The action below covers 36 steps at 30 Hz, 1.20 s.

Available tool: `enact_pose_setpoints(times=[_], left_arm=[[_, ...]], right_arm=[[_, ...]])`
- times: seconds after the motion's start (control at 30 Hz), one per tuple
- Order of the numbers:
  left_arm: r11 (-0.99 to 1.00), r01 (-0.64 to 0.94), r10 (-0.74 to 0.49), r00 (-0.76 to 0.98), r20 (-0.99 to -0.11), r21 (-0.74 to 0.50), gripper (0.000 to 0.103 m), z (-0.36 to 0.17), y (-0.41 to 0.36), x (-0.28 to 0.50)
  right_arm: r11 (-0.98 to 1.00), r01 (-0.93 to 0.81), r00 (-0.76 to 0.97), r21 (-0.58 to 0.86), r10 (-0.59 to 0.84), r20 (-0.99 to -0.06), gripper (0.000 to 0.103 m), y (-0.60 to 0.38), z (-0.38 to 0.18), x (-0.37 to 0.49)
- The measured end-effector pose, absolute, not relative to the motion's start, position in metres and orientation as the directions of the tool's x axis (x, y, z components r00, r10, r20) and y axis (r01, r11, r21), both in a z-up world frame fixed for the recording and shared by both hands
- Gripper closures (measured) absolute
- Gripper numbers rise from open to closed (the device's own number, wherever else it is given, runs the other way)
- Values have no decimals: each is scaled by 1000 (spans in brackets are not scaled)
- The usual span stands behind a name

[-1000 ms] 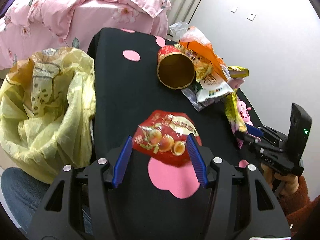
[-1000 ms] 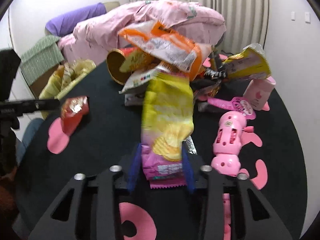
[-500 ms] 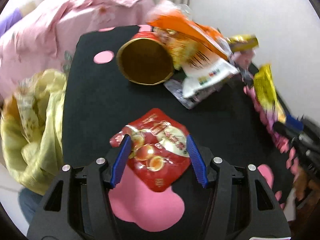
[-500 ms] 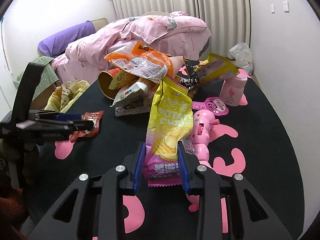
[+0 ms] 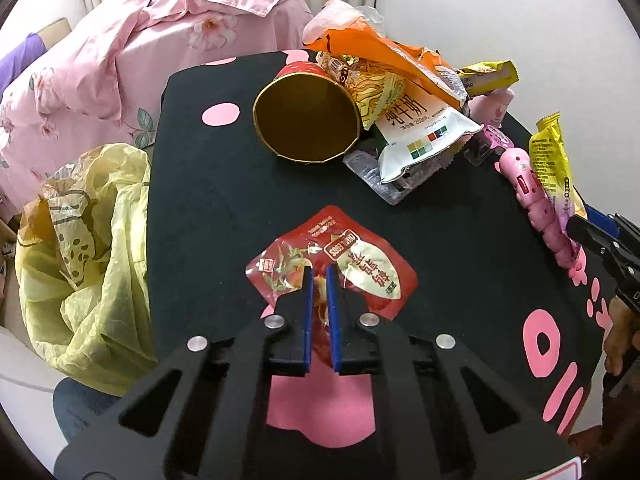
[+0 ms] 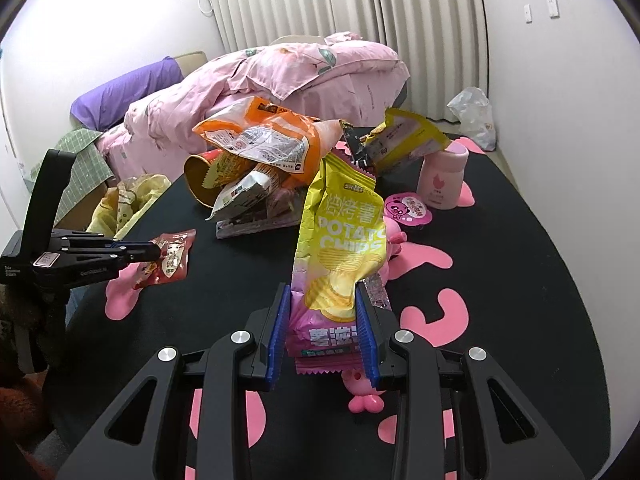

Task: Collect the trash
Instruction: 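Lift the red wrapper with the left gripper while the right gripper grasps the yellow chips bag, then carry both wrappers over the yellow bin and open both grippers to drop them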

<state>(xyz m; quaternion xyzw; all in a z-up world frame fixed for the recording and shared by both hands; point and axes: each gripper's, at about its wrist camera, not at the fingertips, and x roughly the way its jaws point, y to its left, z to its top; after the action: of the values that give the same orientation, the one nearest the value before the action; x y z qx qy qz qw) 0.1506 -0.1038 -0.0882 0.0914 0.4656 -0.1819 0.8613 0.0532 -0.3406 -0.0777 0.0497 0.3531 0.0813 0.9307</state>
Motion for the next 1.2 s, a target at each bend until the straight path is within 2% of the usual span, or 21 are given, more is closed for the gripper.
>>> enact_pose_setpoints(times=[0.07, 0.13, 0.17, 0.2, 0.23, 0.27, 0.47, 0.57, 0.63, 0.73, 0.77, 0.8, 0.87, 1.0, 1.2], left_arm=[[909, 413, -276, 479, -833, -64, 96, -86, -103, 150], [899, 416, -340, 466, -817, -137, 89, -80, -97, 150], [893, 418, -366, 459, -810, -167, 78, -79, -94, 150], [887, 418, -390, 456, -800, -194, 62, -76, -89, 150], [886, 420, -396, 462, -794, -197, 57, -76, -86, 149], [886, 426, -389, 469, -793, -183, 54, -76, -85, 149], [898, 424, -329, 470, -819, -117, 52, -87, -94, 158], [883, 462, -322, 461, -827, -85, 40, -89, -107, 159], [864, 498, -333, 450, -829, -77, 37, -91, -116, 159], [863, 499, -333, 451, -828, -76, 41, -91, -120, 159], [869, 489, -332, 457, -825, -78, 50, -91, -119, 160], [871, 485, -331, 459, -824, -79, 64, -90, -118, 160], [870, 477, -359, 443, -821, -123, 78, -89, -114, 161], [873, 457, -392, 451, -802, -169, 83, -82, -105, 159], [868, 455, -429, 481, -765, -201, 83, -61, -87, 147]], right_arm=[[982, -118, 737, 145, 185, -650, 72, -339, -77, 53], [982, -119, 738, 146, 186, -648, 72, -339, -76, 53], [982, -120, 739, 146, 187, -647, 72, -339, -76, 53], [982, -120, 740, 146, 187, -646, 72, -339, -76, 53], [982, -121, 740, 146, 187, -646, 72, -340, -76, 53], [982, -121, 740, 146, 187, -646, 72, -340, -76, 53], [982, -120, 739, 145, 186, -647, 72, -339, -76, 53], [982, -121, 740, 142, 185, -647, 72, -339, -77, 52], [982, -120, 740, 145, 186, -646, 72, -340, -77, 52], [982, -119, 742, 144, 184, -645, 72, -340, -78, 51], [982, -118, 742, 144, 184, -645, 72, -340, -77, 51], [982, -118, 743, 145, 184, -644, 72, -340, -78, 51], [982, -118, 743, 149, 187, -642, 72, -341, -77, 50], [983, -118, 752, 141, 181, -634, 72, -342, -73, 47], [983, -155, 769, 94, 180, -614, 72, -326, -54, 45]])
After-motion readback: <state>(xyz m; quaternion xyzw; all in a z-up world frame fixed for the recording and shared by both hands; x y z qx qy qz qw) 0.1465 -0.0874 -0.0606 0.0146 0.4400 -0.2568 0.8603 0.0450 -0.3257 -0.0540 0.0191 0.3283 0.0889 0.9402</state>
